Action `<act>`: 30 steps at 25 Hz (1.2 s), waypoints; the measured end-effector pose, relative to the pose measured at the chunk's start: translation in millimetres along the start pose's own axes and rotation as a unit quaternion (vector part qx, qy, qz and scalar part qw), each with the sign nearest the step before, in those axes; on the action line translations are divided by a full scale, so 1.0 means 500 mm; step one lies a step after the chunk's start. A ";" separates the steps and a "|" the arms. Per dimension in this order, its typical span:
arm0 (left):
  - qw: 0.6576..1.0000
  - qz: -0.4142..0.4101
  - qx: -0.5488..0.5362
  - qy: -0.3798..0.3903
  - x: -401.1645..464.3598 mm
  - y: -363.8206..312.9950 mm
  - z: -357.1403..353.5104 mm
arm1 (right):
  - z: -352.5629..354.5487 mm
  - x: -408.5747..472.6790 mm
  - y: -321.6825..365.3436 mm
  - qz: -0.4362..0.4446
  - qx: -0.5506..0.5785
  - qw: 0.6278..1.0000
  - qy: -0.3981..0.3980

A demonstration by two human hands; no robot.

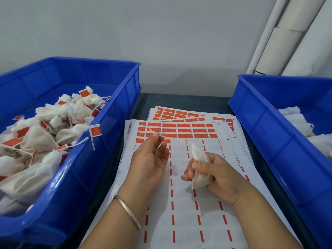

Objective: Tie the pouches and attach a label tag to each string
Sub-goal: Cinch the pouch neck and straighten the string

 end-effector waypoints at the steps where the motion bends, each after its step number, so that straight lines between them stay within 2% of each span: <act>1: 1.000 0.001 -0.008 0.000 0.000 0.001 0.000 | 0.006 0.000 0.001 0.003 0.032 0.999 -0.008; 3: 1.000 0.000 -0.016 0.000 0.001 0.000 -0.002 | 0.014 -0.001 0.004 0.014 0.110 0.994 -0.011; 5: 1.000 -0.010 0.022 -0.010 0.004 -0.004 0.001 | 0.018 -0.002 0.006 0.027 0.207 0.978 -0.006; 7: 0.986 -0.047 0.156 -0.019 0.006 -0.016 -0.001 | 0.027 0.001 0.006 0.042 0.295 0.954 -0.018; 8: 0.962 -0.074 0.263 -0.014 0.004 -0.023 -0.008 | 0.039 0.003 0.001 0.050 0.333 0.941 -0.038; 10: 0.881 -0.129 0.455 0.007 -0.006 -0.028 -0.033 | 0.067 0.004 -0.010 0.056 0.390 0.915 -0.088; 13: 0.764 -0.176 0.619 0.053 -0.019 -0.017 -0.069 | 0.104 -0.006 -0.021 0.054 0.395 0.903 -0.162; 15: 0.699 -0.187 0.682 0.105 -0.025 0.002 -0.092 | 0.117 -0.011 -0.029 0.031 0.302 0.931 -0.202; 16: 0.686 -0.189 0.690 0.131 -0.029 0.011 -0.100 | 0.126 -0.015 -0.030 0.014 0.201 0.952 -0.231; 18: 0.688 -0.200 0.677 0.169 -0.041 0.017 -0.112 | 0.129 -0.022 -0.014 -0.007 -0.010 0.962 -0.272; 19: 0.694 -0.207 0.666 0.181 -0.047 0.018 -0.115 | 0.118 -0.022 -0.002 -0.005 -0.095 0.959 -0.267; 22: 0.713 -0.232 0.626 0.214 -0.064 0.011 -0.125 | 0.065 -0.007 0.005 -0.012 -0.266 0.949 -0.171; 26: 0.740 -0.246 0.581 0.232 -0.068 0.008 -0.128 | -0.007 0.003 0.002 0.003 -0.312 0.950 -0.020; 28: 0.759 -0.240 0.565 0.218 -0.062 0.007 -0.121 | -0.022 0.003 0.008 0.024 -0.300 0.954 0.013; 30: 0.758 -0.232 0.576 0.201 -0.057 0.010 -0.115 | -0.025 0.001 0.009 0.032 -0.295 0.955 0.017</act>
Point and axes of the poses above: each hand's wrist, its own x-axis towards the middle knuckle, its own z-axis out of the back of the hand, y = z × x, the point moved 9 cm from there along x, towards the middle knuckle, and after that the axes turned 6 degrees about y, right-handed, at the moved point
